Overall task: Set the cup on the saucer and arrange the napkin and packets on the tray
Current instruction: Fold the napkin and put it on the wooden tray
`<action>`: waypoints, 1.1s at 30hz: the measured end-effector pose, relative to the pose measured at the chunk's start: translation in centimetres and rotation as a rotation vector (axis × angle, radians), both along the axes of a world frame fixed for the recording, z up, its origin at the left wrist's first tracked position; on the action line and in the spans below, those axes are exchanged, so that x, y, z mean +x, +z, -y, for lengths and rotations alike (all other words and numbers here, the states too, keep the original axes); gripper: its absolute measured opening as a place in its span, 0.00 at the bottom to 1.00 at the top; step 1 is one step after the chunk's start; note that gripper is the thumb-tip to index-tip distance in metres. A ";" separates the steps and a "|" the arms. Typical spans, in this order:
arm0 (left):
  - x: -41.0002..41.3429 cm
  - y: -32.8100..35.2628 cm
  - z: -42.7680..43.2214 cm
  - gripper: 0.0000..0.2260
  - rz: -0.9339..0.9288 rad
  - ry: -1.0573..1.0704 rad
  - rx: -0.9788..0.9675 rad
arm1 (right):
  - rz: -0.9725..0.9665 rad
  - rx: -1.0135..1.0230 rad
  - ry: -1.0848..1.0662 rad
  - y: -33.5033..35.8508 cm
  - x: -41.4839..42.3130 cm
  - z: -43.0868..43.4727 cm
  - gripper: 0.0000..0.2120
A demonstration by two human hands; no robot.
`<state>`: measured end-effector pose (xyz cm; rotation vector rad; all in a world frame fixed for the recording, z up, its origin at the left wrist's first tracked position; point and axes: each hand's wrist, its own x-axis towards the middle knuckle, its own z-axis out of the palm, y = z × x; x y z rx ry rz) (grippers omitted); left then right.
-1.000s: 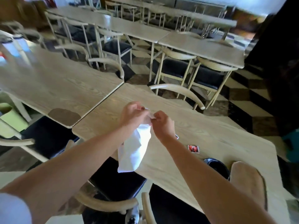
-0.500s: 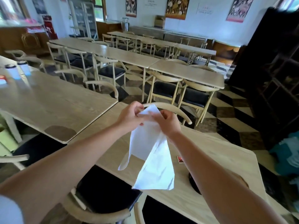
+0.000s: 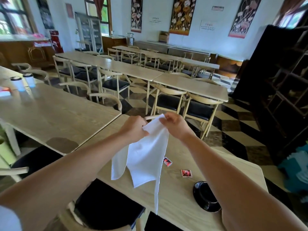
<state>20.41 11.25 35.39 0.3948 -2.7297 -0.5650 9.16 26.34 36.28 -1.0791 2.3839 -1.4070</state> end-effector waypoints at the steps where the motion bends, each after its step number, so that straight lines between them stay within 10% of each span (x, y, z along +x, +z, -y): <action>1: 0.1 -0.2 0.4 0.26 0.020 0.025 -0.012 | 0.007 -0.024 -0.014 0.3 -0.2 0.0 0.10; 12: 3.8 -2.8 5.5 0.15 0.204 0.329 -0.008 | 0.104 -0.175 -0.255 3.2 -4.8 -3.0 0.12; 33: 6.3 1.8 9.0 0.09 -0.242 0.443 0.000 | 0.130 0.074 -0.349 -2.8 -6.8 -7.9 0.04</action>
